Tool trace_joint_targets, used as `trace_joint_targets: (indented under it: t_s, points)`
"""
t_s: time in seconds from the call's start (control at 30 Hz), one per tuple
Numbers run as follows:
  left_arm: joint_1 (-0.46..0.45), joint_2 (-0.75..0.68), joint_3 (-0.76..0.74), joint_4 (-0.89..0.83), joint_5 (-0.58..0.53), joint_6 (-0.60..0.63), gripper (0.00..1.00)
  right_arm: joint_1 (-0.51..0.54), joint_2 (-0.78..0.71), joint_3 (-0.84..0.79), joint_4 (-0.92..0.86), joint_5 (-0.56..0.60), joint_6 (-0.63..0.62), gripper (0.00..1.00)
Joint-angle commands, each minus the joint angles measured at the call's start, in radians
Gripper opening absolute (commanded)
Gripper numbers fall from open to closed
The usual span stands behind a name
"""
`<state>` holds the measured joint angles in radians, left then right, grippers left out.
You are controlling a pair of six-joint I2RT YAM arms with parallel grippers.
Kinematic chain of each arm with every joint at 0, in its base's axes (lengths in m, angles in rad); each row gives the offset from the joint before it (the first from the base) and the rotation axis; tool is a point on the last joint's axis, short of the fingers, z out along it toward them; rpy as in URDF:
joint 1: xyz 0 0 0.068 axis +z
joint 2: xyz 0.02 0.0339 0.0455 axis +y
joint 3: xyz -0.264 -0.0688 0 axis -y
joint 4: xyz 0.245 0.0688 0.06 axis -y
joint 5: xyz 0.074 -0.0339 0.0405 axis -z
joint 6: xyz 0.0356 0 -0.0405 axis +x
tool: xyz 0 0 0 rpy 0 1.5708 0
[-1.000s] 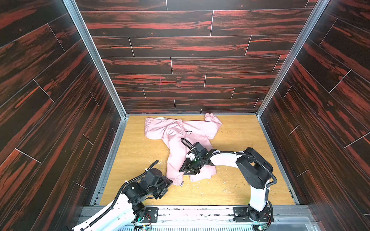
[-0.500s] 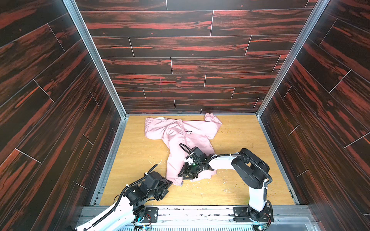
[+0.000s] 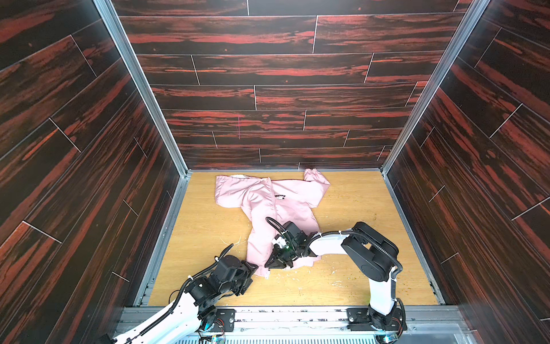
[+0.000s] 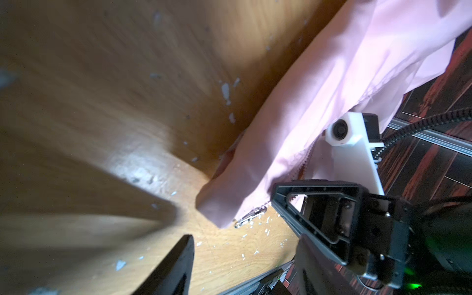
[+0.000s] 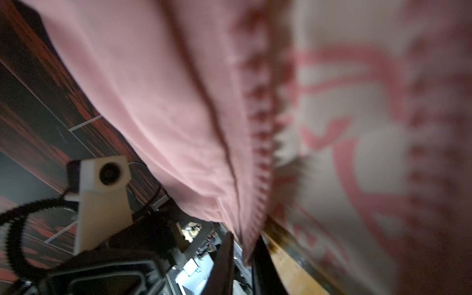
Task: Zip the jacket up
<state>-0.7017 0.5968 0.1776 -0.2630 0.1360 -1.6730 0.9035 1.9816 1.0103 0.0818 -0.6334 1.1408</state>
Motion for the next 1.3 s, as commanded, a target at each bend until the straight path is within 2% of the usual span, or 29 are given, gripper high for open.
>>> trace_joint_targets:
  t_s: [0.0,0.07,0.4,0.67,0.93,1.27]
  points:
    - [-0.005,-0.032,-0.018,0.029,-0.038,-0.008,0.69,0.005,-0.002,0.056,-0.089,0.019,-0.036,0.03]
    - [-0.005,-0.052,-0.021,0.039,-0.045,-0.01,0.71,0.0,-0.015,0.09,-0.138,0.03,-0.062,0.0]
    - [-0.005,-0.147,-0.065,0.212,-0.105,-0.062,0.83,-0.025,-0.06,0.283,-0.385,0.079,-0.165,0.0]
    - [-0.007,-0.145,-0.074,0.331,-0.148,-0.08,0.9,-0.026,-0.056,0.414,-0.523,0.081,-0.176,0.0]
    - [-0.006,-0.056,-0.092,0.452,-0.161,-0.083,0.92,-0.028,-0.065,0.432,-0.535,0.067,-0.13,0.0]
    - [-0.018,0.045,-0.067,0.546,-0.172,-0.068,0.93,-0.041,-0.092,0.435,-0.449,-0.004,-0.006,0.0]
